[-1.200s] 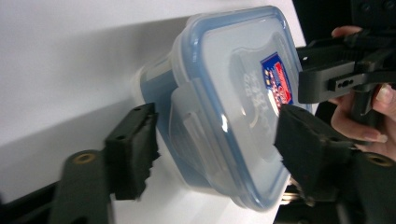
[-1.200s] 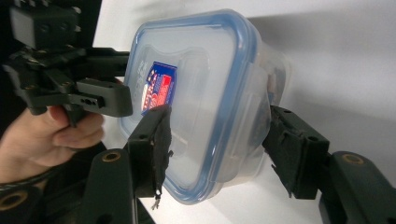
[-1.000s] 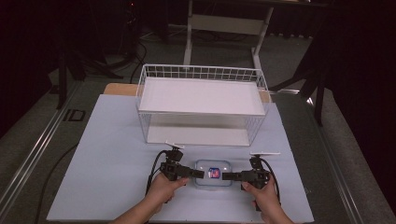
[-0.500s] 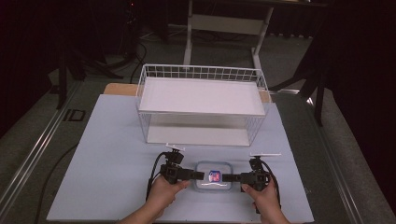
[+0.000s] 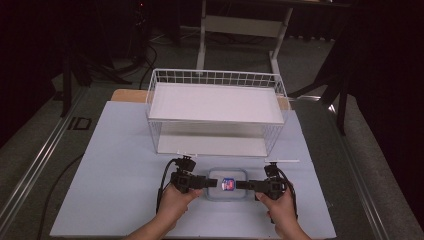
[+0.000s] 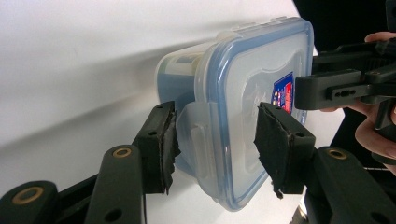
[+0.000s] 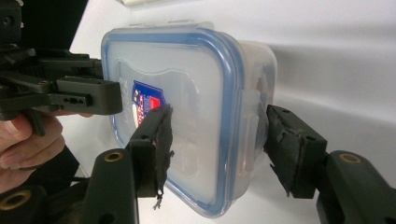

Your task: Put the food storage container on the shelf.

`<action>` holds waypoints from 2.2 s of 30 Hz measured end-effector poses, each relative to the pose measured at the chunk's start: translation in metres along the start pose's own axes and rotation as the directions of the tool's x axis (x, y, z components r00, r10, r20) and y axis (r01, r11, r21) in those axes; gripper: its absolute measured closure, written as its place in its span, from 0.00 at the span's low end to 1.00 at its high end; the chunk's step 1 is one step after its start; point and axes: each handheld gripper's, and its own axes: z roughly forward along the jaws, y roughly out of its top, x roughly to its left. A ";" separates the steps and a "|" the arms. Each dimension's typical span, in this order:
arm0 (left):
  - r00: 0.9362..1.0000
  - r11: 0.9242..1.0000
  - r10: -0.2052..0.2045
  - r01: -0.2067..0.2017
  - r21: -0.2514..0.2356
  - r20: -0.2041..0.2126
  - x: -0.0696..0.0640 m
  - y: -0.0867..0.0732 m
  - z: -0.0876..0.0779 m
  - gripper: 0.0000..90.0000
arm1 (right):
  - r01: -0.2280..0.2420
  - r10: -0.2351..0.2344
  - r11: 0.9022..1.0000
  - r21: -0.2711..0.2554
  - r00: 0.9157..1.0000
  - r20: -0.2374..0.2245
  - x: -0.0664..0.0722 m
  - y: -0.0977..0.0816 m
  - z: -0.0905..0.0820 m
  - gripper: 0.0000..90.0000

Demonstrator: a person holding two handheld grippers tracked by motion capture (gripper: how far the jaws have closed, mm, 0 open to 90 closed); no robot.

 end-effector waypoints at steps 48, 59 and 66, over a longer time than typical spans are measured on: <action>0.992 0.974 0.102 -0.116 -0.194 -0.078 0.068 0.062 0.005 0.55 | 0.026 -0.018 0.969 -0.244 0.999 0.035 -0.008 0.079 0.063 0.46; 0.988 0.968 0.134 -0.146 -0.206 -0.071 0.075 0.068 0.007 0.54 | 0.032 -0.019 0.969 -0.244 0.998 0.055 -0.007 0.084 0.065 0.44; 0.975 0.953 0.189 -0.211 -0.217 -0.119 0.073 0.073 0.010 0.56 | 0.014 0.004 0.963 -0.270 0.998 0.064 -0.010 0.084 0.069 0.40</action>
